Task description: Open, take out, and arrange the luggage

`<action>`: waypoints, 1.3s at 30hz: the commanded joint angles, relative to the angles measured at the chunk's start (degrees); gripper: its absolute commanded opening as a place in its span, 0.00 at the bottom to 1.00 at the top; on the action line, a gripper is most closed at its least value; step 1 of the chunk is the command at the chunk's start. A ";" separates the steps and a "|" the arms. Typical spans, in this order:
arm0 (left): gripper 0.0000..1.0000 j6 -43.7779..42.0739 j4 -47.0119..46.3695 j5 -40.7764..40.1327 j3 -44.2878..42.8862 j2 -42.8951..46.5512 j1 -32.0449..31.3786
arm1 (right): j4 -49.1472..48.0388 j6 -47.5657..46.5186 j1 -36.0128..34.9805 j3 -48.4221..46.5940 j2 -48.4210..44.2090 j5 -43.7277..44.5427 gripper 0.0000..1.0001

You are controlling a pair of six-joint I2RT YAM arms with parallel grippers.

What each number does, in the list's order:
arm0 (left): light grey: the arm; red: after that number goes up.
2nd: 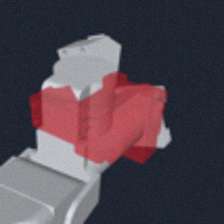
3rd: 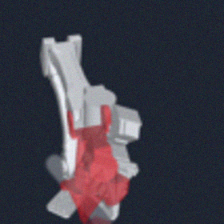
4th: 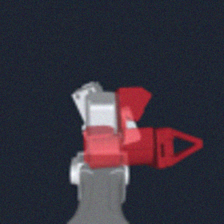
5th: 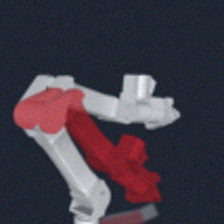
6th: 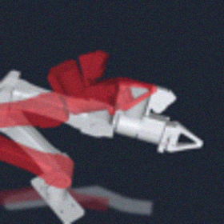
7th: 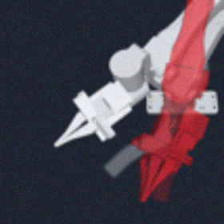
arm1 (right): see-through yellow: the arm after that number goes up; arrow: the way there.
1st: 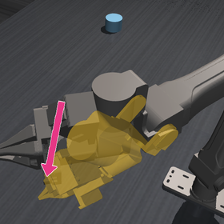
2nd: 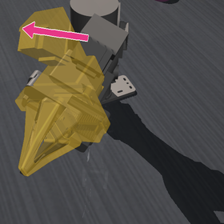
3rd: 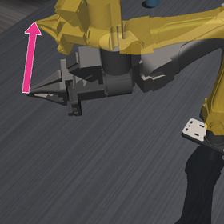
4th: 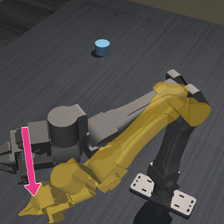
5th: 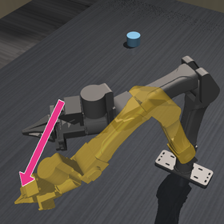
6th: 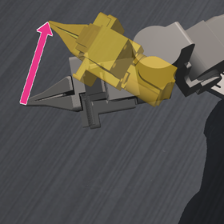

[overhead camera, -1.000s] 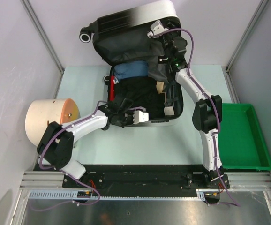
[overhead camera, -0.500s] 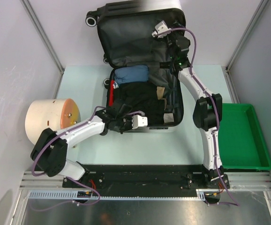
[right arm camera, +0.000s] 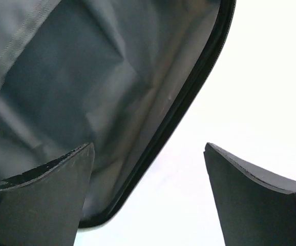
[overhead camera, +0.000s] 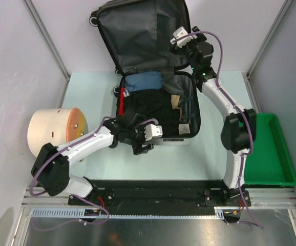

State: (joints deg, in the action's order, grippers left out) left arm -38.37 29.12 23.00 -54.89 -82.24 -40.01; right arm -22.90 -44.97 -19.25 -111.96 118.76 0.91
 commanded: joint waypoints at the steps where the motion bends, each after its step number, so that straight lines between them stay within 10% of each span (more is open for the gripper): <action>1: 1.00 4.79 0.41 -3.03 -5.83 7.51 -0.07 | 8.52 8.30 0.52 9.02 -16.69 -2.05 0.94; 11: 1.00 12.96 2.69 -11.84 -15.24 18.59 4.49 | 52.40 25.53 15.17 24.76 -46.32 -4.77 0.93; 19: 1.00 21.40 9.89 -7.36 -18.49 20.54 13.37 | 79.39 20.20 35.66 35.22 -57.23 -15.31 0.93; 39: 0.97 29.32 9.81 4.24 -11.12 19.13 16.01 | 68.70 22.29 40.88 55.62 -40.19 -18.31 0.79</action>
State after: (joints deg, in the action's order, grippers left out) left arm -13.02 39.97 22.70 -67.55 -62.57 -24.56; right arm 50.63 -25.21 23.90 -56.31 75.79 -16.43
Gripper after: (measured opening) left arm 0.989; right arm 0.832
